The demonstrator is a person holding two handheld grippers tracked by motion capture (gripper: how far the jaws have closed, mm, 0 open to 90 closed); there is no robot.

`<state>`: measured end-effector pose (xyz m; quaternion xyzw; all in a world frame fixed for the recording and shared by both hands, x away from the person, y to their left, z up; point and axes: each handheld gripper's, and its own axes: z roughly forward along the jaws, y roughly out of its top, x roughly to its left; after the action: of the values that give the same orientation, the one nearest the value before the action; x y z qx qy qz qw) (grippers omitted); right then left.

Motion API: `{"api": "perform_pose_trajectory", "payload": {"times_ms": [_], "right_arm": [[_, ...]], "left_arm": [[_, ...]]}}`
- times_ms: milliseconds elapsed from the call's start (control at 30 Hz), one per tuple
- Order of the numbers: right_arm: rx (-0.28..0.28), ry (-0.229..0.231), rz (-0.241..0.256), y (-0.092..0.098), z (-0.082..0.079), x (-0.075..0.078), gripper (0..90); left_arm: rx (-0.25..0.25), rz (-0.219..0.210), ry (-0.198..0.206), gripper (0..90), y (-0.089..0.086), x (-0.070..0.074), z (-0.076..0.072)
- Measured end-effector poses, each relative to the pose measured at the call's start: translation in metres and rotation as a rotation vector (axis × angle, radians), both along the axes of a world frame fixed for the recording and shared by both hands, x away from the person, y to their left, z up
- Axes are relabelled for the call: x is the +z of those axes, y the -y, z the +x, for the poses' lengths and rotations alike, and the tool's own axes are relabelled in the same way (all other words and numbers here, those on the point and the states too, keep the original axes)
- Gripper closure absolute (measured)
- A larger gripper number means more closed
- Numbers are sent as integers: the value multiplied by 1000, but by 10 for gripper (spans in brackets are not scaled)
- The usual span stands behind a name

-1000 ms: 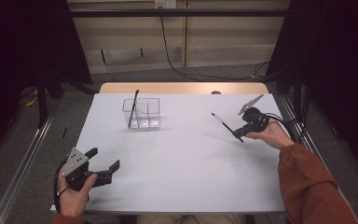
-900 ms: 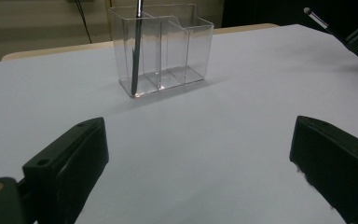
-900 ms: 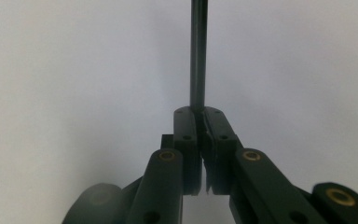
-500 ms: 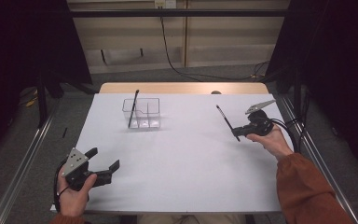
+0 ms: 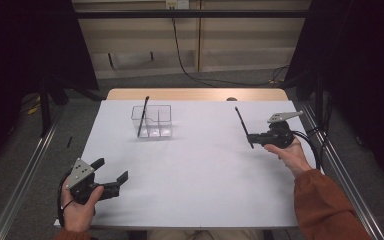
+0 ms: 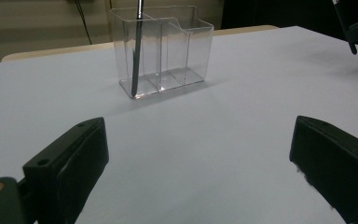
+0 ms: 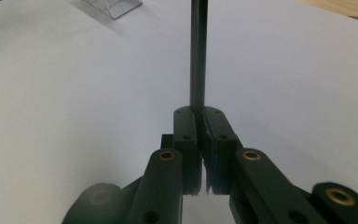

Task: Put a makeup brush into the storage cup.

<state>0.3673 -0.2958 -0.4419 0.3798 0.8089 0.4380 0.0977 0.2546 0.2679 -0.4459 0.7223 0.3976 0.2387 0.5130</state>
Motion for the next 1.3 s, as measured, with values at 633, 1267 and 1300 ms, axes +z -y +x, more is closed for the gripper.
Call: {"api": "perform_pose_trajectory", "payload": {"times_ms": [633, 1267, 1300], "right_arm": [[0, 151, 152, -4, -17, 5, 847], [98, 195, 181, -36, -38, 16, 847], [104, 195, 181, -38, -39, 17, 847]], "left_arm": [[5, -24, 11, 44, -1, 1, -3], [1, -26, 16, 44, 0, 2, -3], [0, -25, 16, 44, 0, 2, -3]]}}
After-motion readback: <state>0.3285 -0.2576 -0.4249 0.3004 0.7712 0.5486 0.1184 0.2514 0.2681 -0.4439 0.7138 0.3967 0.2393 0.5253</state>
